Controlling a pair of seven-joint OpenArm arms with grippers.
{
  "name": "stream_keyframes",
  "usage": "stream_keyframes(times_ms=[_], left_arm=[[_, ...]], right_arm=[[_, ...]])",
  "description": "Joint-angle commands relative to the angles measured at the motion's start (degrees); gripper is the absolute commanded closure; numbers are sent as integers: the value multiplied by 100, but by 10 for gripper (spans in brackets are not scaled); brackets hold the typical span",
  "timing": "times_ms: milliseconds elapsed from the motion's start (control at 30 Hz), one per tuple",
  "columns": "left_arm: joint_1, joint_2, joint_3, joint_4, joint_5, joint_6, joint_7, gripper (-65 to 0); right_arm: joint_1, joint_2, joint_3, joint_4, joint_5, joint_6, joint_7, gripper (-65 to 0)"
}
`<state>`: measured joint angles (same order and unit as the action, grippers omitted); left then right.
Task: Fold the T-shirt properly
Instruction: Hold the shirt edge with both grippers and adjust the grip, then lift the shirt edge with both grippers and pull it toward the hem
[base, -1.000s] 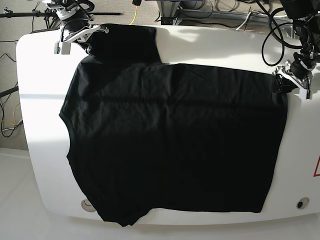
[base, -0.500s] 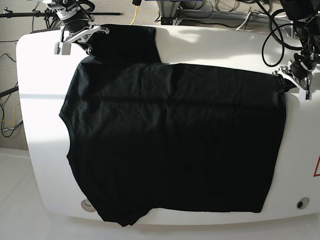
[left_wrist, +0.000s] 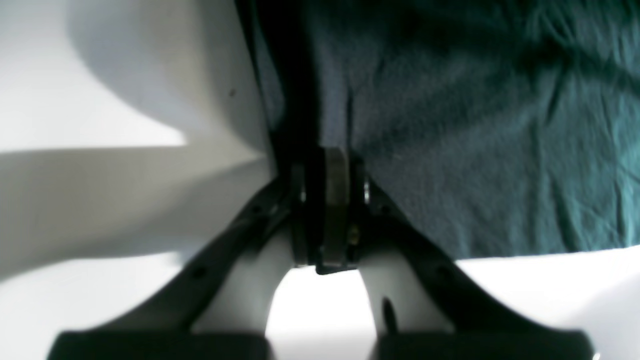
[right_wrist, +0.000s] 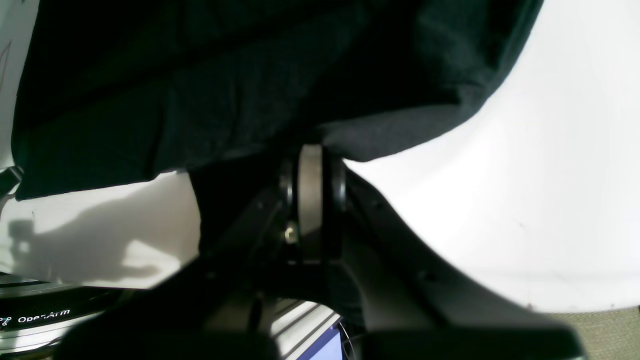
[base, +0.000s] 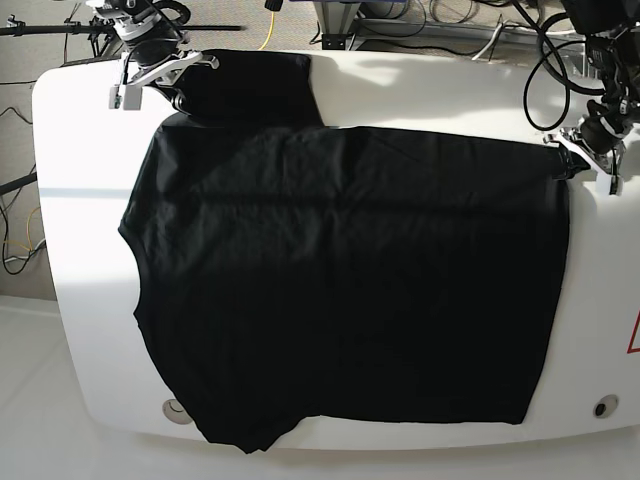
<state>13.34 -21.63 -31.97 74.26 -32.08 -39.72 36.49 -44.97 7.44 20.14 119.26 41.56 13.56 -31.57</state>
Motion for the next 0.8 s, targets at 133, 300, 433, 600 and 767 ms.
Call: stream_keyframes(times_ms=[133, 300, 433, 600, 767], left_arm=[[342, -50, -228, 520, -45, -28, 26, 0], [663, 7, -502, 923, -70, -28, 113, -1], [831, 57, -675, 1218, -84, -28, 213, -3], [1096, 180, -855, 1640, -95, -28, 439, -6], [1198, 197, -990, 1793, -124, -28, 511, -6]], right_arm=[[-86, 19, 12, 125, 52, 68, 147, -2], [-135, 24, 11, 159, 64, 64, 164, -2], [-142, 22, 10, 156, 60, 66, 160, -1], [-179, 25, 10, 148, 79, 65, 178, -1], [-219, 29, 1, 158, 93, 70, 193, 0]])
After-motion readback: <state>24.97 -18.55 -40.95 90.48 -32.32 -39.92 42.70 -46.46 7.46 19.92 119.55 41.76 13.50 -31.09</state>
